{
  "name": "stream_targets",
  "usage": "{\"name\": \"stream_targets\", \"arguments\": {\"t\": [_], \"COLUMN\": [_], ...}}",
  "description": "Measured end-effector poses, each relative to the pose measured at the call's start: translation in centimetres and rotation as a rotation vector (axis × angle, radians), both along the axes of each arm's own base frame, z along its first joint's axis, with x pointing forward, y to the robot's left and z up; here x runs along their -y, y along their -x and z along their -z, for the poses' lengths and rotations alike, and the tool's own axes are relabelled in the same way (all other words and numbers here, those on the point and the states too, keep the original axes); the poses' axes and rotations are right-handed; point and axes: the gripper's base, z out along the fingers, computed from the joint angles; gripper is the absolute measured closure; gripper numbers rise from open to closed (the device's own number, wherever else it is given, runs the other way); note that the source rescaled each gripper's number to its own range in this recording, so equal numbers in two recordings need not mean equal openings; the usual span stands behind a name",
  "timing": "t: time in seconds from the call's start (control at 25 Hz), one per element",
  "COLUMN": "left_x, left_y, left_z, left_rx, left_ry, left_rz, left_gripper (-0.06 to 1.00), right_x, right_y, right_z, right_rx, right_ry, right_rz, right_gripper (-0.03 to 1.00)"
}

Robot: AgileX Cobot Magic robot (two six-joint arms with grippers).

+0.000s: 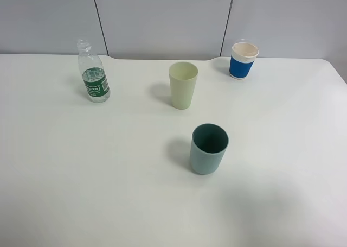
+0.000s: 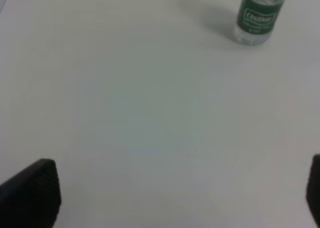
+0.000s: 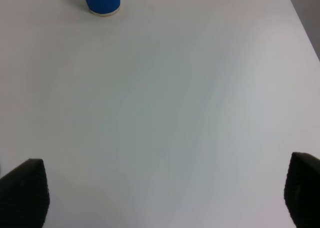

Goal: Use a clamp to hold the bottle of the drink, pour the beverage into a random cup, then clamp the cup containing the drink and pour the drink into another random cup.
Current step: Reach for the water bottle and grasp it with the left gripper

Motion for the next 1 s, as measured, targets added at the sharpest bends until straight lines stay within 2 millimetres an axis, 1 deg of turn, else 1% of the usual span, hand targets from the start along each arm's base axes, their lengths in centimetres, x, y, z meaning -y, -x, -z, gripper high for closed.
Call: {"name": "stream_targets", "arguments": {"t": [1.0], "left_x": [0.00], "left_y": [0.00], "left_z": [-0.01], "left_rx": [0.001], "left_ry": [0.000], "left_rz": [0.000], "left_gripper": [-0.06], "right_x": [0.00], "right_y": [0.00], "right_z": [0.00], "right_rx": [0.000], "right_ry": [0.000], "right_rz": [0.000], "right_gripper": [0.14]}}
